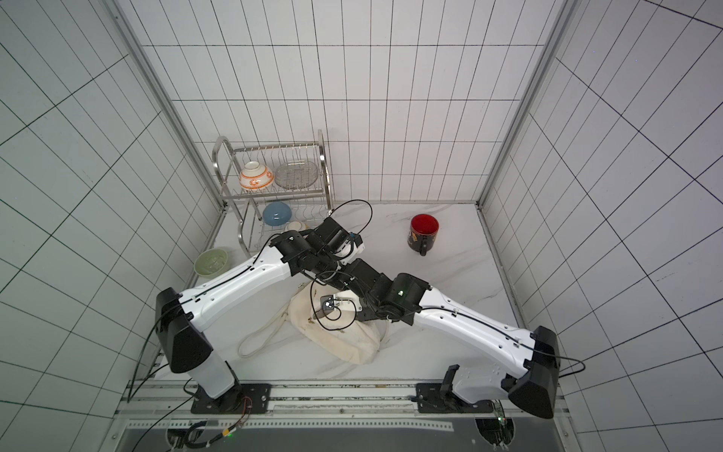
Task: Remove the decoration from the bag
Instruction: Remove the decoration item from the bag.
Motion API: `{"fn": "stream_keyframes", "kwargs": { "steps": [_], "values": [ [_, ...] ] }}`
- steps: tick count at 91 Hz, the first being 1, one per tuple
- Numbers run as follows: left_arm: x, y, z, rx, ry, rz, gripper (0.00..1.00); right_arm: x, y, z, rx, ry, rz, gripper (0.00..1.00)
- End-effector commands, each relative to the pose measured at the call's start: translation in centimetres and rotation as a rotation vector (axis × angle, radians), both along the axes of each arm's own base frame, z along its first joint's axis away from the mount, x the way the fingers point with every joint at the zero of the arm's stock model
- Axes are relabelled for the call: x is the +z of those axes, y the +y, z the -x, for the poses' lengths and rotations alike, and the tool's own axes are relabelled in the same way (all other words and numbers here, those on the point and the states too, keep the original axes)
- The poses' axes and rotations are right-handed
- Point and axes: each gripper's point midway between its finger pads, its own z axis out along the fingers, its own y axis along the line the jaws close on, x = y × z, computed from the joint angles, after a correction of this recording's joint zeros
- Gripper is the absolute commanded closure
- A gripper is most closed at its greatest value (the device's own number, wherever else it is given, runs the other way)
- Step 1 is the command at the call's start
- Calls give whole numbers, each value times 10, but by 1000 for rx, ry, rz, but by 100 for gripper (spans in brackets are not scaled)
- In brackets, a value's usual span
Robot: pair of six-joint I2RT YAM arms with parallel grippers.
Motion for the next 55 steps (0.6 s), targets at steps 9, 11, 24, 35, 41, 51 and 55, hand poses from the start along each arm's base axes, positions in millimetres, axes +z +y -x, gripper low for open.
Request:
{"fn": "stream_keyframes", "kwargs": {
  "steps": [9,11,24,35,41,51,55],
  "values": [
    [25,-17,14,18,186,227,92,25,28,-10,-15,-53,-255,100],
    [27,-16,10,37,191,245,92,22,27,-9,-15,-49,-253,100],
    [36,-17,8,50,206,296,89,12,23,-9,-26,-106,-231,100],
    [33,-14,10,53,219,272,88,9,21,-18,-58,-162,-217,100],
    [33,-13,11,61,224,278,87,11,23,-22,-88,-182,-269,100],
    [31,-10,9,86,238,298,87,9,24,-19,-105,-171,-306,100],
    [29,-8,7,94,238,294,87,10,24,-17,-104,-167,-320,100]
  ]
}}
